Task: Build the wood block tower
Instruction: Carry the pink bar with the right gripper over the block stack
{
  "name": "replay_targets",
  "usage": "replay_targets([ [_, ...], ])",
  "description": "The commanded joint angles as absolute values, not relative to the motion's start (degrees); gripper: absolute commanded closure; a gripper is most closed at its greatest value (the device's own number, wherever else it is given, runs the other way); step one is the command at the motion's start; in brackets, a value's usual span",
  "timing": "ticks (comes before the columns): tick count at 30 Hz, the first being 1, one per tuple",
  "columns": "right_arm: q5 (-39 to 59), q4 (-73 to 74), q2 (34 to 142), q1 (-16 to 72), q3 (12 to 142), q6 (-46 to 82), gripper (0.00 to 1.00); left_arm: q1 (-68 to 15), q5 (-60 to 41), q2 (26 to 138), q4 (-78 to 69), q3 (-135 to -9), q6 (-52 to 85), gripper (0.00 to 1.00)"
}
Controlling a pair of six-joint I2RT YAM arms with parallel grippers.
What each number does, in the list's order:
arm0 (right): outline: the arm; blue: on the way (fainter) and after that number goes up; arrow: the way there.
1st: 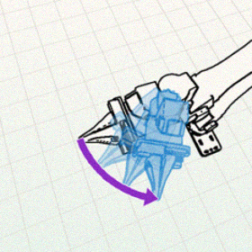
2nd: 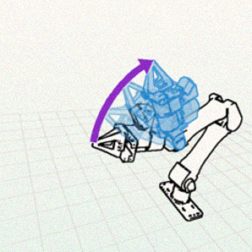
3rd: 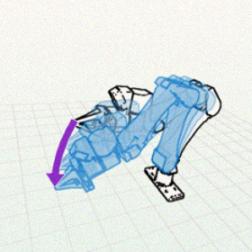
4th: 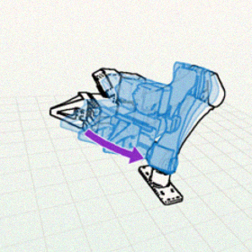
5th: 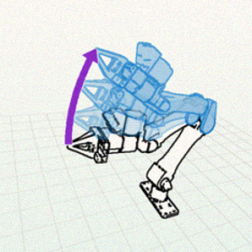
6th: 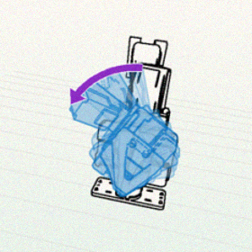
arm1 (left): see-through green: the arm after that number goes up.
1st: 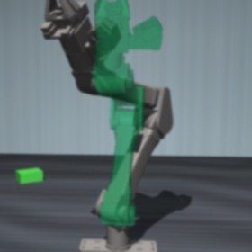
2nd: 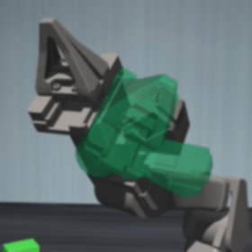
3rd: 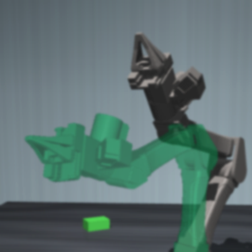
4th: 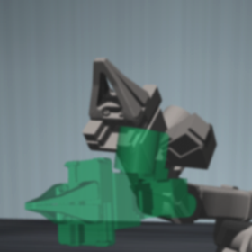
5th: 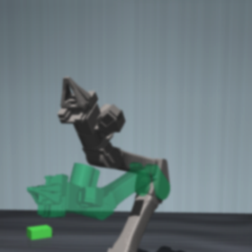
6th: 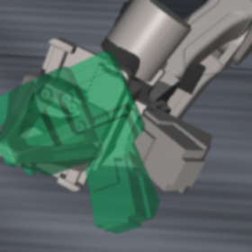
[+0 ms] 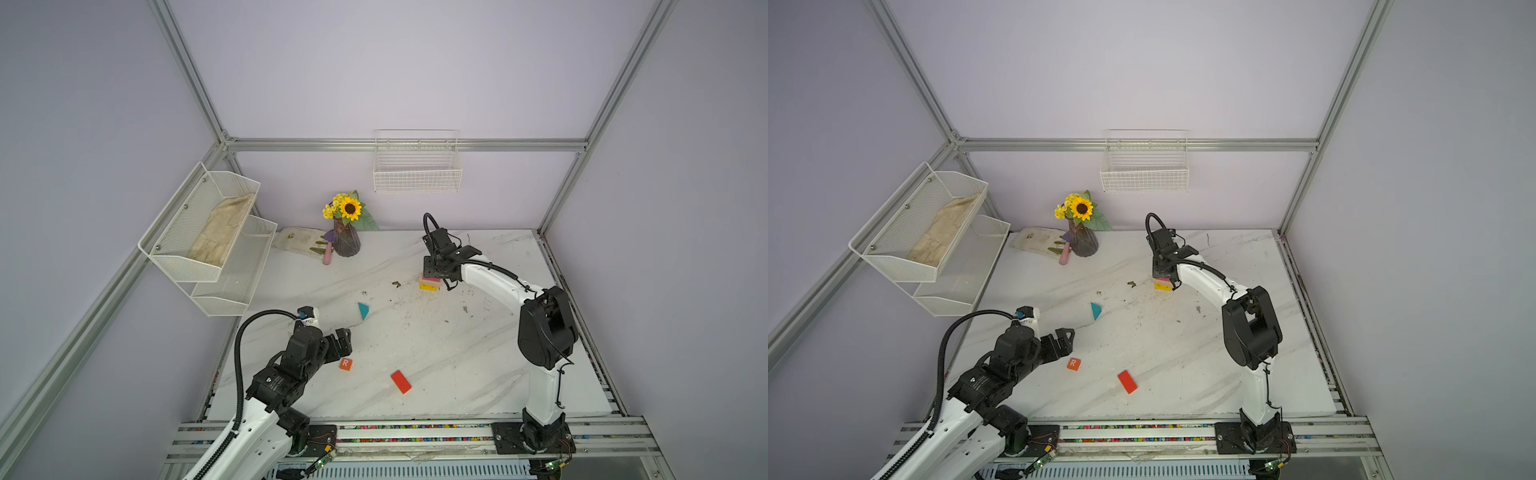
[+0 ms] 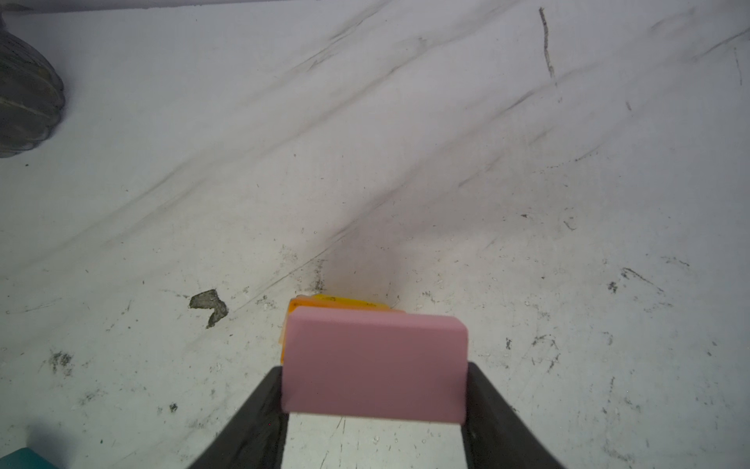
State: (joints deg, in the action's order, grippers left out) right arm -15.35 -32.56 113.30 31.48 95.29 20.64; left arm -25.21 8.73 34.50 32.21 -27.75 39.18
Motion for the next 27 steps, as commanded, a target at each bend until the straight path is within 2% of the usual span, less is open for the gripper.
replay_targets([
  [1, -15.12, -34.24, 114.25, 30.76, 97.34, 18.31, 0.55, -25.41, 9.27, 34.38, 30.05, -26.98, 37.98, 0.00],
  [5, -15.21, -34.08, 113.95, 30.50, 97.04, 17.02, 0.55, -25.41, 9.36, 34.60, 30.03, -26.94, 37.97, 0.00],
  [9, -13.86, -33.66, 114.21, 30.32, 97.16, 15.08, 0.49, -25.40, 9.32, 34.67, 30.05, -26.99, 37.98, 0.00],
  [21, -11.97, -32.87, 115.16, 30.12, 97.43, 12.66, 0.46, -25.41, 9.39, 34.96, 29.89, -27.03, 38.06, 0.00],
  [27, -12.13, -33.03, 115.23, 29.97, 97.48, 12.88, 0.40, -25.40, 9.36, 35.00, 29.95, -27.06, 38.10, 0.00],
])
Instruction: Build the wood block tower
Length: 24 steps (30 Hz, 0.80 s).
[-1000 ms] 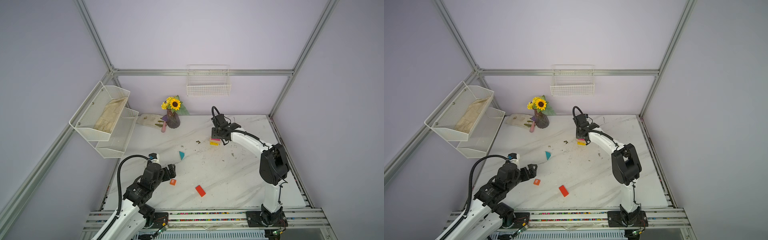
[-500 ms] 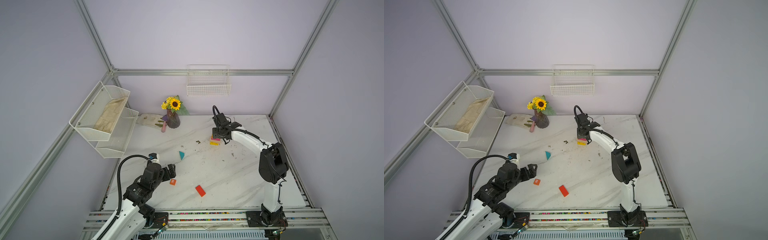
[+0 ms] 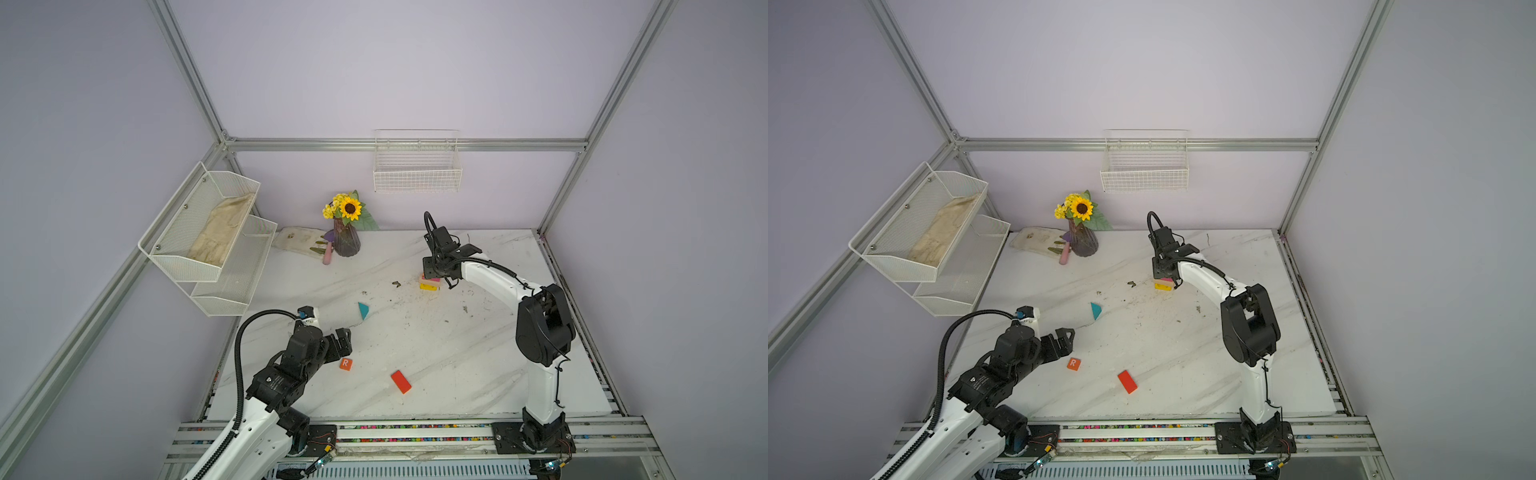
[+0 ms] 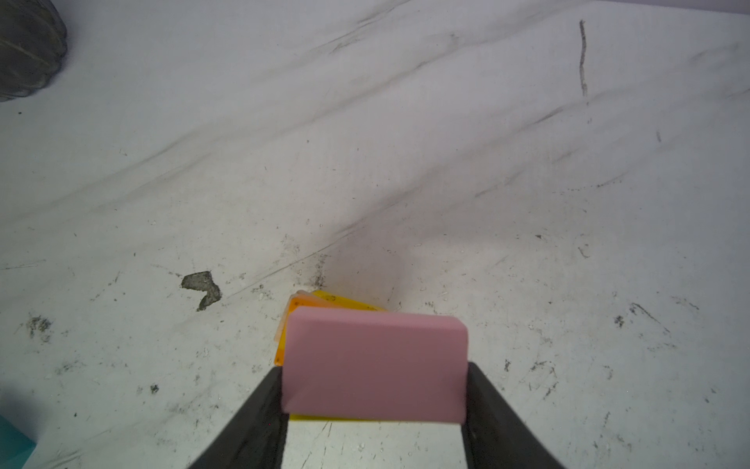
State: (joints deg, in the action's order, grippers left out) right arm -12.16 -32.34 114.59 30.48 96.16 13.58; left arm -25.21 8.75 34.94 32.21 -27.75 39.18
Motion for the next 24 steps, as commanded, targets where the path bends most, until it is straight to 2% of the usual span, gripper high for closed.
replay_targets([
  [1, -12.13, -33.02, 115.27, 29.97, 97.51, 12.96, 0.37, -25.40, 9.33, 35.07, 29.88, -27.07, 38.14, 0.00],
  [11, -11.28, -33.05, 114.57, 29.97, 96.79, 14.25, 0.20, -25.40, 9.40, 35.11, 29.88, -27.07, 38.11, 0.00],
  [24, -9.05, -32.80, 113.73, 29.98, 95.79, 15.59, 0.16, -25.40, 9.30, 34.90, 29.80, -26.98, 38.08, 0.00],
])
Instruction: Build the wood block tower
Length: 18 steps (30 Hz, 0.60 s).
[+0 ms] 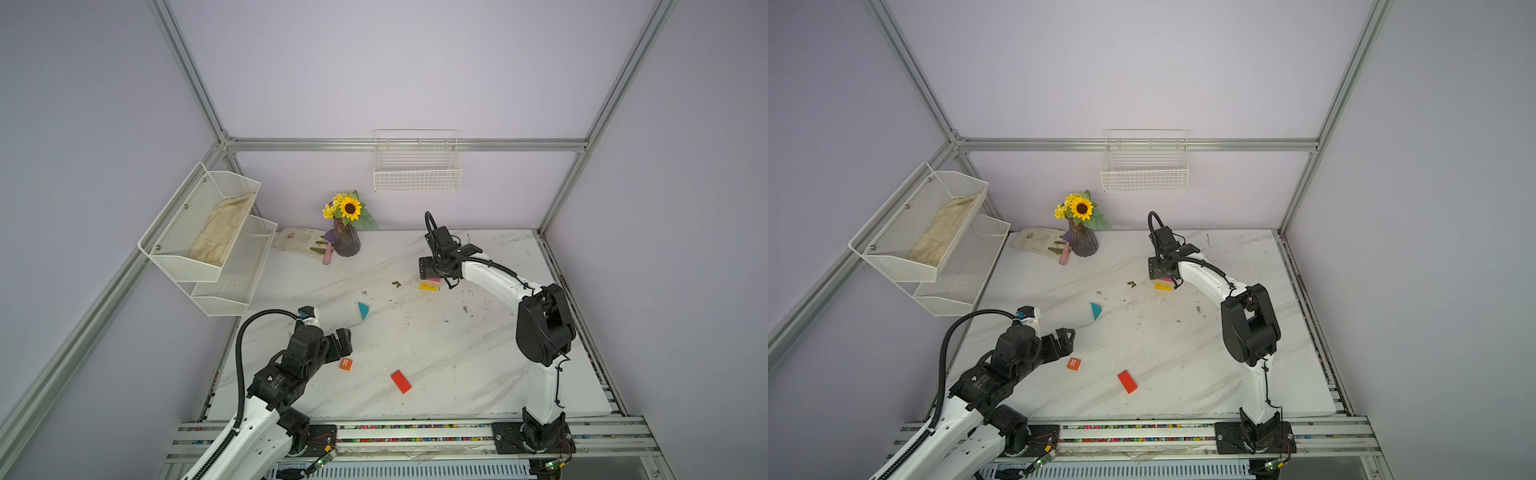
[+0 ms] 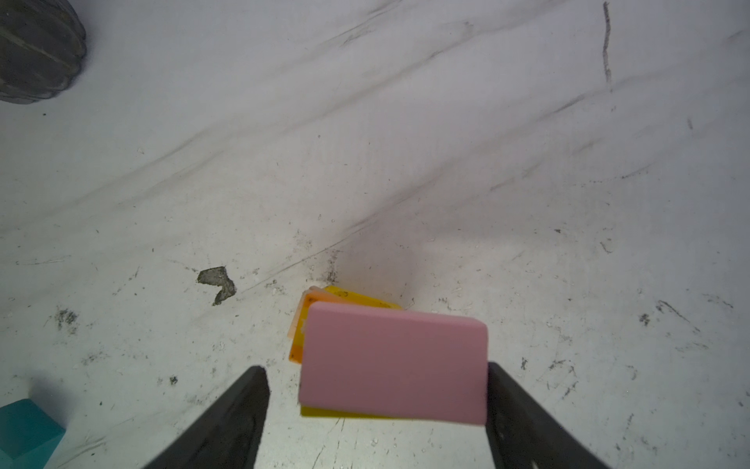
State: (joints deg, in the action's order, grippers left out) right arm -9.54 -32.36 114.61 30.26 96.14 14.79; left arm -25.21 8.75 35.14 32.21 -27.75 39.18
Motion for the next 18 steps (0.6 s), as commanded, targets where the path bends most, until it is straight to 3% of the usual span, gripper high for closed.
replay_targets([
  [1, -9.10, -32.87, 113.74, 29.97, 95.67, 15.75, 0.16, -25.42, 9.24, 34.89, 29.80, -26.96, 38.08, 0.00],
  [18, -6.53, -33.43, 111.95, 29.98, 94.55, 20.85, 0.24, -25.40, 9.99, 35.79, 29.58, -27.27, 38.52, 0.00],
])
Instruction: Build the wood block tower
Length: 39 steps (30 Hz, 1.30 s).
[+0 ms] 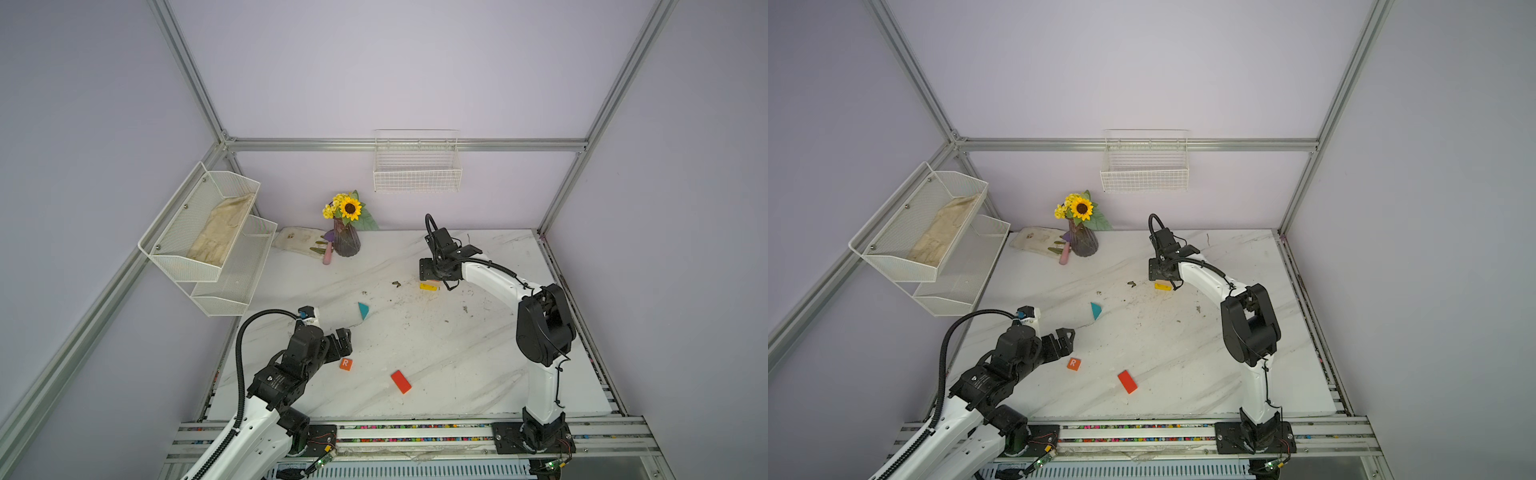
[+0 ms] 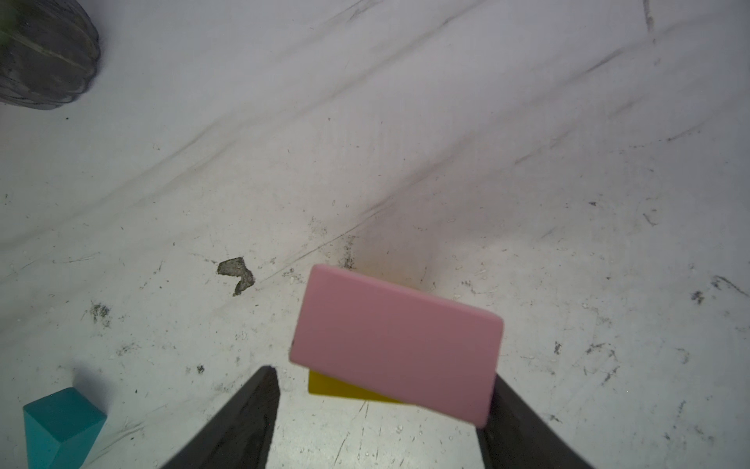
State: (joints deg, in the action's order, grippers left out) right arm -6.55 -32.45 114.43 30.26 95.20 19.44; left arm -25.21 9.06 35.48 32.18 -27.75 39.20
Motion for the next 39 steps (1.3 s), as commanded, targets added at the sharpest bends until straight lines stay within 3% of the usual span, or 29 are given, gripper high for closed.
replay_targets([
  [1, -6.84, -33.47, 111.55, 29.97, 94.33, 21.01, 0.24, -25.40, 9.98, 35.93, 29.57, -27.63, 38.01, 0.00],
  [4, -7.31, -33.44, 109.70, 29.99, 93.84, 21.17, 0.23, -25.44, 10.97, 34.96, 27.68, -28.21, 36.91, 0.00],
  [7, -8.58, -33.40, 106.75, 29.97, 92.42, 21.45, 0.21, -25.49, 3.40, 34.09, 13.05, -24.68, 35.46, 0.00],
  [12, -10.27, -31.44, 99.30, 29.97, 87.27, 21.02, 0.20, -25.64, -7.38, 47.66, 0.30, -30.82, 31.87, 0.01],
  [19, -12.41, -24.52, 87.05, 25.95, 75.14, 21.57, 0.40, -31.37, -10.92, 73.88, -8.05, -47.46, 25.25, 0.20],
  [23, -6.41, -18.58, 83.94, 19.10, 68.10, 23.74, 0.48, -35.39, -10.00, 85.67, -7.08, -57.14, 19.46, 0.25],
  [27, -0.41, -15.13, 86.60, 13.63, 65.40, 24.94, 0.56, -36.65, -7.19, 93.56, -4.62, -65.24, 15.57, 0.37],
  [31, 5.69, -10.18, 90.20, 11.78, 63.94, 24.98, 0.58, -36.57, -5.54, 98.51, -1.31, -71.94, 14.78, 0.53],
  [39, 12.34, -4.04, 94.50, 11.77, 63.18, 25.96, 0.60, -34.00, -8.63, 103.90, -0.84, -78.73, 21.09, 0.70],
])
